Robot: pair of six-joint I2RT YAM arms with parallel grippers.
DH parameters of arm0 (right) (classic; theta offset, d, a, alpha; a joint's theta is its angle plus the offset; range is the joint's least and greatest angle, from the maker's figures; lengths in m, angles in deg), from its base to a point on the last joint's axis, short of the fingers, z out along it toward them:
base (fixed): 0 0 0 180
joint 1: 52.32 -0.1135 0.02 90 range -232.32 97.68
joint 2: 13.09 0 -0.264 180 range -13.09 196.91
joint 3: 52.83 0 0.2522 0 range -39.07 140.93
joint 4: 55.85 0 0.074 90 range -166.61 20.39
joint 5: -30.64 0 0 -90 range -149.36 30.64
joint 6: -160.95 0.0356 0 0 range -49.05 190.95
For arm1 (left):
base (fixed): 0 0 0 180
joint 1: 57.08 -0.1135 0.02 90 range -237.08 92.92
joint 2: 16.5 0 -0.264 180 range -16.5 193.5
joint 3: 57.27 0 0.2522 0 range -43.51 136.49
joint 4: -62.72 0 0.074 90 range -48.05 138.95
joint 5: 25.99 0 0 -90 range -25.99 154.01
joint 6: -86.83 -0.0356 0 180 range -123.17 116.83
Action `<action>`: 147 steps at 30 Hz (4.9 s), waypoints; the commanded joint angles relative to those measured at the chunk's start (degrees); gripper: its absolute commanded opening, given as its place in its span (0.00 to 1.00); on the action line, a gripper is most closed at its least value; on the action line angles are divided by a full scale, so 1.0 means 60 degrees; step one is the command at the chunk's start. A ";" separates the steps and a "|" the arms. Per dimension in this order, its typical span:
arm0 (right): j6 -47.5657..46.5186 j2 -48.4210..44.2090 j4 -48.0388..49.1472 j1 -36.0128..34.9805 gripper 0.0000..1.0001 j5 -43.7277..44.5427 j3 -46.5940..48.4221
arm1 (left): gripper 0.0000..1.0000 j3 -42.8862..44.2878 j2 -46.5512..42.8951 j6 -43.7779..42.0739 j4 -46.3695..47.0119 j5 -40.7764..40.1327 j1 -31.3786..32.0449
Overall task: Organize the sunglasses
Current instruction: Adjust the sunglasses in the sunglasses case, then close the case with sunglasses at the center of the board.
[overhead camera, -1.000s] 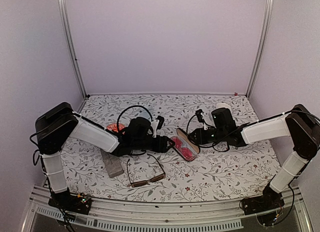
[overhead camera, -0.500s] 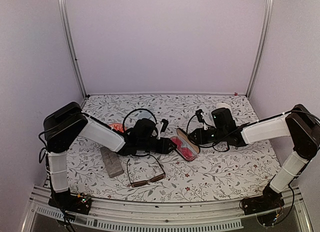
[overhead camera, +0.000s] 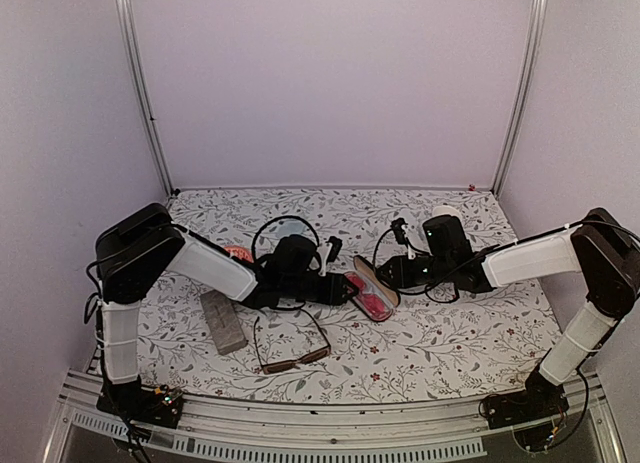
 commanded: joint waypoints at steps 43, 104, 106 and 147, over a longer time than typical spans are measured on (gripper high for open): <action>0.0054 0.0014 0.0007 -0.0130 0.24 -0.0169 -0.0038 | 0.57 0.0831 0.0049 -0.0789 -0.2569 -0.1491 0.1454; -0.0035 -0.0089 -0.0388 -0.0189 0.20 -0.0096 0.0256 | 0.37 -0.0433 -0.0709 -0.0281 -0.0924 0.0067 0.0208; -0.0043 -0.0080 -0.0398 -0.0188 0.20 -0.0089 0.0263 | 0.36 -0.0556 -0.0824 -0.0244 -0.0864 0.0070 0.0222; -0.0096 0.0218 -0.0855 -0.1001 0.12 0.0488 0.0681 | 0.16 0.0085 0.0194 0.0065 -0.0426 0.0088 0.0267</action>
